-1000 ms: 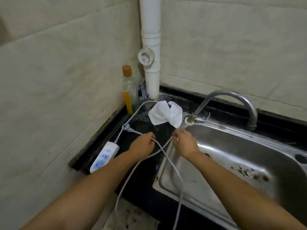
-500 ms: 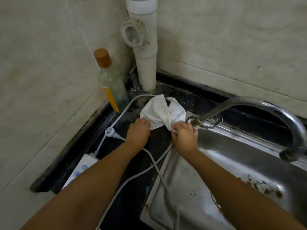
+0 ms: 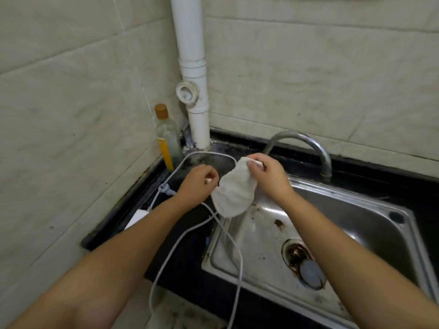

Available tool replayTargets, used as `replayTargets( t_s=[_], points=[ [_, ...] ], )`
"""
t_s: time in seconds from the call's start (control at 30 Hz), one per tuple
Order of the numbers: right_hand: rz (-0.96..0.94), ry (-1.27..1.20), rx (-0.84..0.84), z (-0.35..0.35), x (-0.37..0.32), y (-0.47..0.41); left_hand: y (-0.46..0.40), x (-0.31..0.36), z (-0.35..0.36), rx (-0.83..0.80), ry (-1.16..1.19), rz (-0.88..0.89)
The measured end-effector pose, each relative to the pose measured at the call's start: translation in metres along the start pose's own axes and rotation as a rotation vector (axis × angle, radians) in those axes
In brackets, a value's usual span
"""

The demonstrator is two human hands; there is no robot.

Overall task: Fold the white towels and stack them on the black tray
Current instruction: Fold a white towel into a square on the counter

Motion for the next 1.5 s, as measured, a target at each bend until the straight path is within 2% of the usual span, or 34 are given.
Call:
replayTargets(
  t_s=[0.13,0.2,0.3,0.5,0.7,0.8,0.9,1.0,1.13,1.23,1.37,1.5],
  points=[
    [-0.098,0.025,-0.062,-0.048,-0.024,0.066,0.048,0.076,0.0,-0.077,0.205,0.114],
    [-0.083,0.05,-0.038,-0.074,-0.027,0.101,0.073,0.109,0.006,-0.148,0.232,0.199],
    [-0.058,0.084,0.018,-0.122,-0.025,0.145,0.107,0.152,0.02,-0.3,0.211,0.207],
    [0.114,0.106,0.28,-0.235,0.008,0.216,0.139,0.215,0.056,-0.426,0.289,0.144],
    [0.27,0.128,0.556,-0.354,0.048,0.278,0.16,0.286,0.125,-0.609,0.198,0.286],
    [0.338,0.146,0.691,-0.42,0.08,0.294,0.172,0.329,0.169,-0.733,0.203,0.296],
    [0.41,0.127,0.766,-0.49,0.117,0.298,0.175,0.381,0.215,-0.695,0.31,0.221],
    [0.465,0.059,0.801,-0.553,0.147,0.292,0.17,0.431,0.265,-0.569,0.523,0.032],
    [0.476,-0.046,0.784,-0.62,0.178,0.281,0.174,0.492,0.319,-0.48,0.745,-0.206],
    [0.499,-0.095,0.737,-0.648,0.203,0.283,0.187,0.509,0.343,-0.489,0.841,-0.315],
    [0.566,-0.079,0.602,-0.648,0.253,0.317,0.218,0.481,0.372,-0.577,0.728,-0.363],
    [0.697,-0.051,0.467,-0.619,0.307,0.375,0.277,0.433,0.394,-0.75,0.551,-0.431]
  ],
)
Point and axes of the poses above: each hand's wrist, its own y-axis away from the middle knuckle, its own z-axis out of the palm, x = y × z, the point moved 3 cm from there along -y, towards the middle knuckle, and after that the axes turned 12 degrees about x, right-handed, at the moved point
